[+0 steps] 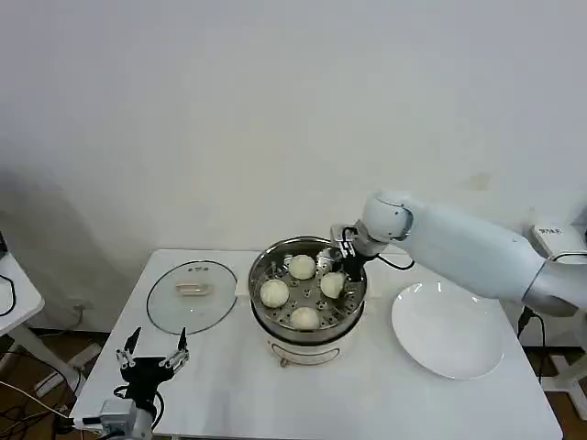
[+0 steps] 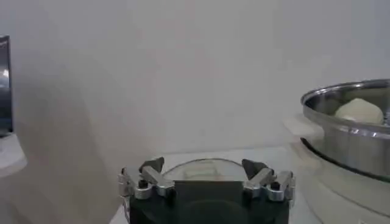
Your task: Take steamed baozi put them in steamer then cover it.
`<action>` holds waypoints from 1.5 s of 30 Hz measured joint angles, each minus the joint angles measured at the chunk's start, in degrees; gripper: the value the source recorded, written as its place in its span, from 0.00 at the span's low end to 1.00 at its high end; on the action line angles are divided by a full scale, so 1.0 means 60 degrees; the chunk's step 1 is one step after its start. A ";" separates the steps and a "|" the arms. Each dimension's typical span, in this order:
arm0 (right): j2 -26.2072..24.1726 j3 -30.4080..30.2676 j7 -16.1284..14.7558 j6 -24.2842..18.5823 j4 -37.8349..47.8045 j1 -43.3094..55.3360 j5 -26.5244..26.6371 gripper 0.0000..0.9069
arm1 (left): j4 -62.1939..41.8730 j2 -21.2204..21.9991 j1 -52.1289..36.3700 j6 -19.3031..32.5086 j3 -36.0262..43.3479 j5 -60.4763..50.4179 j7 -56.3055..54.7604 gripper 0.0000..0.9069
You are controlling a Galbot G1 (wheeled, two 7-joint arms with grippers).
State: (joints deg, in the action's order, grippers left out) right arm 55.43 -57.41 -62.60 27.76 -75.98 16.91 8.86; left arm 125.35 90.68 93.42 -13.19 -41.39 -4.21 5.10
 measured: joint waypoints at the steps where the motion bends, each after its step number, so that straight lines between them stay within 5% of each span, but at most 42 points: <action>1: -0.0018 0.0005 0.0015 0.0006 -0.0016 0.0002 0.0005 1.00 | 0.0000 0.0000 -0.0004 0.0000 0.0005 -0.0001 0.0000 1.00; 12: -0.0612 0.0257 -0.0044 0.0043 -0.0576 0.0475 0.0386 1.00 | -0.0067 0.0033 -0.0033 -0.0001 0.0052 -0.0030 0.0017 1.00; 22: -0.2555 0.1408 0.0229 -0.0172 -0.1982 0.0679 0.1326 1.00 | -0.0033 -0.0108 -0.0031 0.0007 0.0114 -0.0009 0.0019 1.00; 27: -0.3807 0.2756 0.1216 -0.0577 -0.2763 -0.0160 0.1966 1.00 | 0.0043 -0.0141 -0.0033 0.0040 0.0165 0.0042 -0.0005 1.00; 34: -0.5000 0.5851 0.3436 -0.1245 -0.3737 -0.2947 0.3062 1.00 | 0.0090 -0.0151 0.0047 0.0065 0.0264 0.0041 -0.0051 1.00; 40: -0.5060 0.9184 0.5386 -0.1650 -0.4455 -0.6228 0.3710 1.00 | 0.0113 -0.0156 0.0123 0.0163 0.0349 -0.0019 -0.0146 1.00; 45: -0.4276 1.1874 0.6744 -0.1905 -0.5131 -0.8963 0.3928 1.00 | 0.0116 -0.0140 0.0101 0.0226 0.0319 -0.0017 -0.0221 1.00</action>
State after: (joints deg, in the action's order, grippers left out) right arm 29.78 13.84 -22.13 16.33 -106.77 -36.87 32.42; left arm 126.05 89.83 94.02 -11.84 -39.48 -4.31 3.77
